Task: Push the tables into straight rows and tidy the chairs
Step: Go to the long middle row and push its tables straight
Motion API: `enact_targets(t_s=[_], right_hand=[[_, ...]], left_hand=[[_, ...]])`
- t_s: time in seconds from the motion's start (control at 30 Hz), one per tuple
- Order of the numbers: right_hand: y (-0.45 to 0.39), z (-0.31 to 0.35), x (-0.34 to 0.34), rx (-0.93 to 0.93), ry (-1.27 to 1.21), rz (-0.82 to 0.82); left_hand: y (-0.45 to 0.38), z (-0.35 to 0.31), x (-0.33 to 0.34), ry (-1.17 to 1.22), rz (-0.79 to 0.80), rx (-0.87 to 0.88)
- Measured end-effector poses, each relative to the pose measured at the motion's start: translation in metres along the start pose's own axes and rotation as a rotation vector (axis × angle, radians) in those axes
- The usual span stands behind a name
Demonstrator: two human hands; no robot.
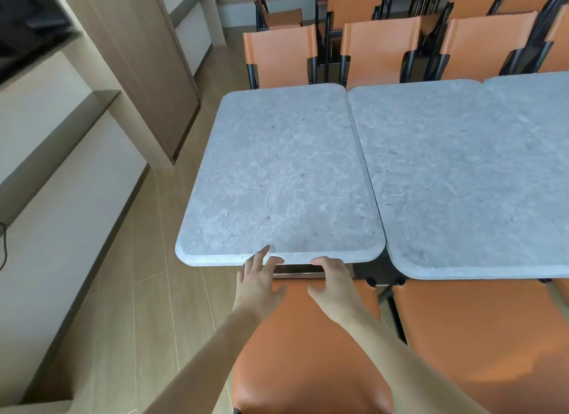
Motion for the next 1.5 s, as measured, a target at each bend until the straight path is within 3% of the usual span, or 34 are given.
enact_targets(t_s=[0.2, 0.3, 0.4, 0.53, 0.7, 0.83, 1.27, 1.5], right_hand=[[-0.07, -0.02, 0.007, 0.091, 0.499, -0.089], [-0.101, -0.037, 0.012, 0.011, 0.775, -0.087], [-0.133, -0.063, 0.007, -0.011, 0.9, -0.079], [-0.151, -0.092, 0.009, 0.009, 0.92, -0.14], [-0.157, -0.103, 0.021, 0.008, 0.941, -0.361], [-0.162, -0.111, 0.024, -0.028, 0.996, -0.429], [-0.162, -0.114, 0.031, -0.006, 0.944, -0.442], [-0.157, -0.109, 0.034, 0.008, 0.901, -0.401]], left_hand=[[-0.057, 0.052, 0.009, -0.301, 0.1, -0.036], [-0.091, 0.076, 0.016, -0.403, 0.109, -0.044], [-0.121, 0.096, 0.027, -0.499, 0.133, -0.047], [-0.134, 0.11, 0.049, -0.474, -0.031, -0.025], [-0.143, 0.123, 0.066, -0.543, -0.219, 0.035], [-0.145, 0.122, 0.071, -0.554, -0.302, -0.001], [-0.143, 0.123, 0.073, -0.631, -0.288, -0.044], [-0.133, 0.113, 0.062, -0.675, -0.163, -0.068]])
Point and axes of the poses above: each hand's wrist, its own y-axis away from the middle knuckle, its own x-axis out of the palm, z = x × y, the point moved 1 cm from there along -y, towards the middle knuckle, and after that the axes turned 13 degrees about z, right-handed, at the moved point
